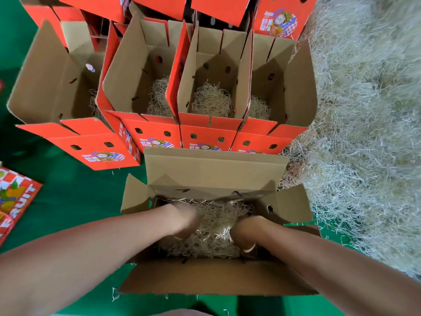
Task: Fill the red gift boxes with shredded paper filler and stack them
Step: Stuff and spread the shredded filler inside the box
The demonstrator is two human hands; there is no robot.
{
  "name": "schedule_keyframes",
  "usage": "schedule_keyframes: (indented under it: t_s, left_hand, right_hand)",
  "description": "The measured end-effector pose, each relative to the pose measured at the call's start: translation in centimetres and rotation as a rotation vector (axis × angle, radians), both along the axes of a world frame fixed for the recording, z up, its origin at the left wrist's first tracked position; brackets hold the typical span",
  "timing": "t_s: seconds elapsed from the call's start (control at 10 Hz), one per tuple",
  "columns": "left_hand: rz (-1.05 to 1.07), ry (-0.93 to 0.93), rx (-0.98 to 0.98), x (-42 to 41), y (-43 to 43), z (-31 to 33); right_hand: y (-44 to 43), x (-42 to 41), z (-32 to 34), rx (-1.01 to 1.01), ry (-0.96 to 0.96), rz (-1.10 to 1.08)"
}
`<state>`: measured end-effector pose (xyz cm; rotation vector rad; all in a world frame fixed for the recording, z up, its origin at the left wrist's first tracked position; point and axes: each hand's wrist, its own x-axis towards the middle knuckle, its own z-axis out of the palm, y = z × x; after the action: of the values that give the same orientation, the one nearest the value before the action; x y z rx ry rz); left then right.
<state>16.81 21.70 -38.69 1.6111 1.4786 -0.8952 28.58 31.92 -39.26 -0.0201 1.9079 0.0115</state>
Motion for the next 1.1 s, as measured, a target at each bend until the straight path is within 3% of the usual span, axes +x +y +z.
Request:
schedule_keyframes:
  t_s: [0.1, 0.2, 0.3, 0.4, 0.5, 0.6, 0.7, 0.8, 0.9, 1.0, 1.1]
  left_hand:
    - [0.112, -0.159, 0.34, 1.1, 1.7, 0.3]
    - [0.045, -0.268, 0.237, 2.2, 2.2, -1.3]
    - [0.111, -0.18, 0.089, 2.3, 1.7, -3.8]
    - [0.071, -0.035, -0.038, 1.8, 0.8, -5.4]
    - [0.037, 0.032, -0.064, 0.6, 0.5, -5.1]
    - [0.147, -0.031, -0.013, 0.2, 0.0, -4.1]
    - [0.398, -0.189, 0.233, -0.3, -0.6, -2.3]
    - [0.223, -0.101, 0.343, -0.9, -0.6, -0.8]
    - [0.057, -0.008, -0.19, -0.4, -2.2, -1.1]
    - [0.075, 0.058, -0.44, -1.0, -3.3, -1.7]
    - [0.158, 0.025, -0.153, -0.9, -2.3, -1.4]
  right_hand:
    - [0.3, -1.1, 0.6, -0.037, 0.2, -0.146]
    - [1.0, -0.8, 0.3, -0.004, 0.173, -0.126]
    - [1.0, 1.1, -1.1, 0.017, 0.0, -0.039]
    - [0.5, 2.9, -2.1, 0.077, -0.036, -0.002]
    - [0.3, 2.8, -1.6, 0.094, -0.042, 0.074]
    - [0.3, 1.2, -0.3, 0.147, -0.106, 0.201]
    - [0.1, -0.5, 0.7, 0.131, 0.121, 0.045]
    - [-0.1, -0.8, 0.5, -0.08, 0.377, -0.086]
    - [0.3, -0.1, -0.5, -0.021, 0.196, 0.124]
    - [1.8, 0.3, -0.8, 0.119, 0.073, 0.157]
    - [2.0, 0.3, -0.2, 0.015, 0.246, 0.077]
